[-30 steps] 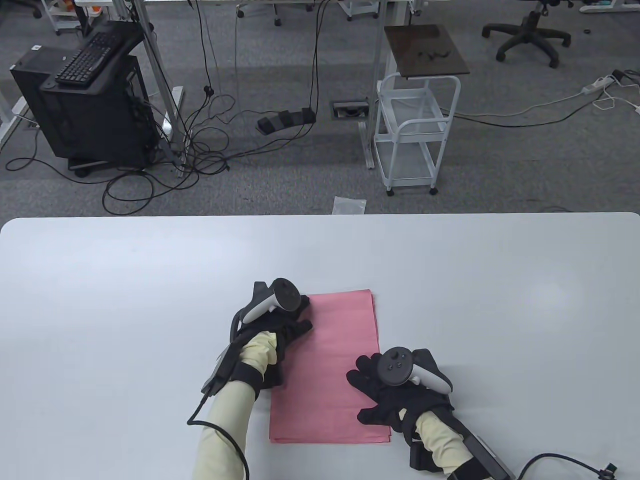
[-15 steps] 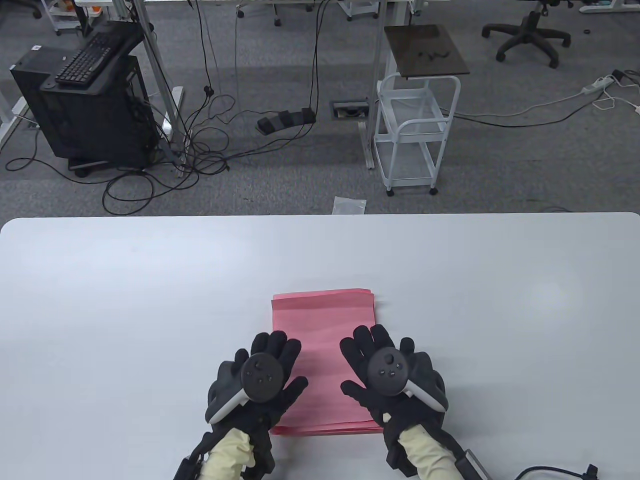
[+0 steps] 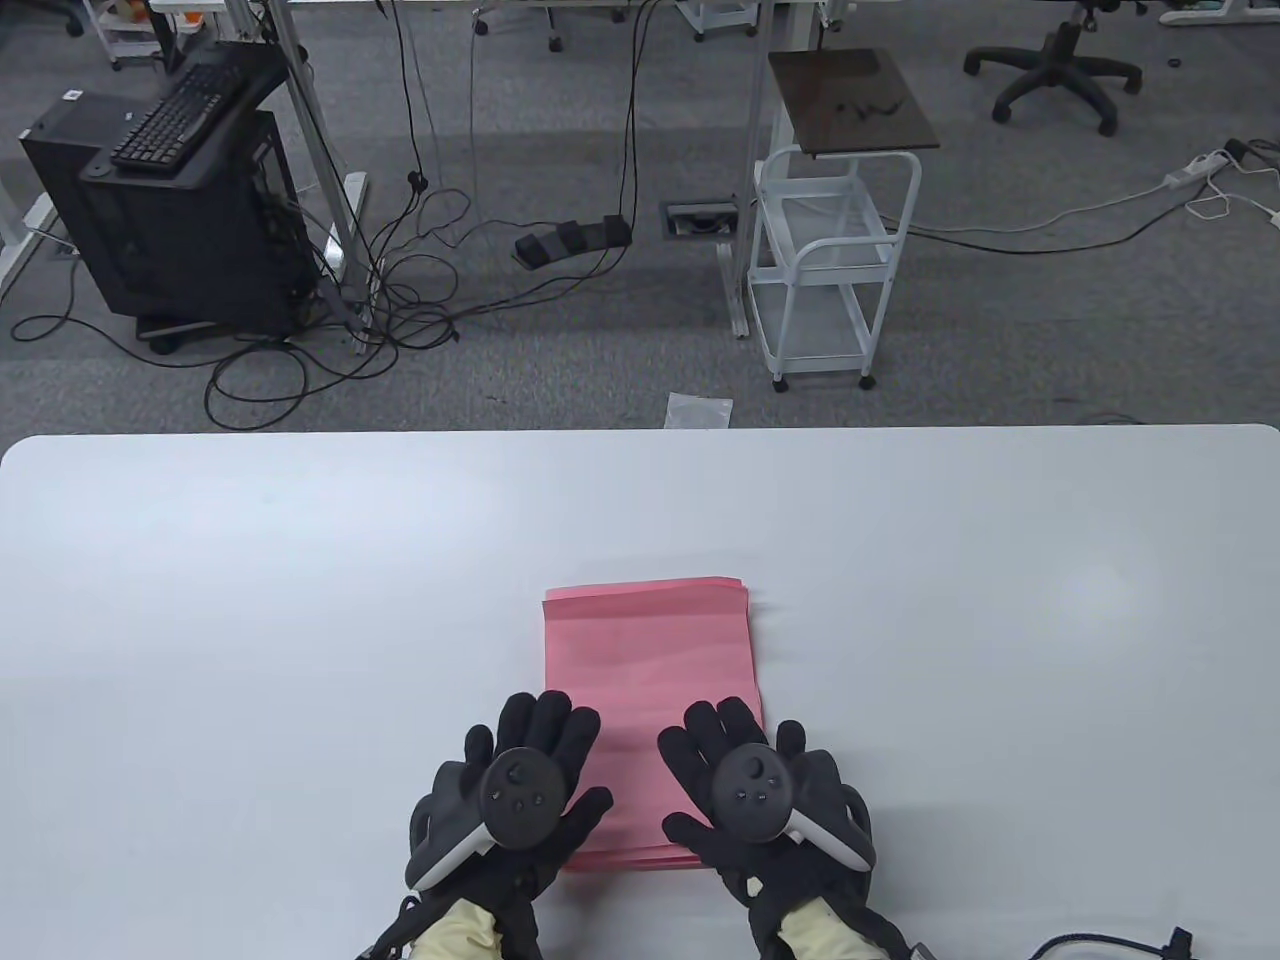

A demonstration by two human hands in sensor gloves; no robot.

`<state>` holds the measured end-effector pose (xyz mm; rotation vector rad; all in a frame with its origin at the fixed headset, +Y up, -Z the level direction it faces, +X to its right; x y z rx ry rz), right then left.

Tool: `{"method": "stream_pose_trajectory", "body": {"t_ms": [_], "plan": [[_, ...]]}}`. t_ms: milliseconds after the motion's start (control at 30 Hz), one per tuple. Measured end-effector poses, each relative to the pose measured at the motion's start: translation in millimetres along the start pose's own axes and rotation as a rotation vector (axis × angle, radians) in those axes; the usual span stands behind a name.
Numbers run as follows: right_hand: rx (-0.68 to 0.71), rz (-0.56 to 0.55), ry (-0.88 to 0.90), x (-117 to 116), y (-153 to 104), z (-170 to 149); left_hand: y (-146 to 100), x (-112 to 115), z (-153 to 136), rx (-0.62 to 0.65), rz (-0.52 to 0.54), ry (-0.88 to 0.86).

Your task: Unfold complexly folded papers and stack

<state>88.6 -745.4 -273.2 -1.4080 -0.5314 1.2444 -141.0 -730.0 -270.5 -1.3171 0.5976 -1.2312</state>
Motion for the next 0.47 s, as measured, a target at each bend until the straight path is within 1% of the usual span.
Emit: {"method": "stream_pose_trajectory", "body": {"t_ms": [67, 267, 467], "plan": [[-0.001, -0.008, 0.009, 2, -1, -1, 1, 1, -1, 0.005, -0.006, -0.017], [-0.012, -0.013, 0.044, 6, -1, -7, 1, 2, 4, 0.023, 0.002, 0.003], [-0.026, -0.040, 0.043, 10, -3, -12, 3, 6, 6, 0.036, -0.015, 0.002]]}}
Point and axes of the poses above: the tracker on the back of each hand, its own z axis roughly to the thumb side, its own y axis roughly from the wrist to the fingertips, x = y × z, the point moved 1 cm from there along y, roughly from the wrist to the fingertips, and after that the axes turned 1 degree about y, right-handed, at the moved point
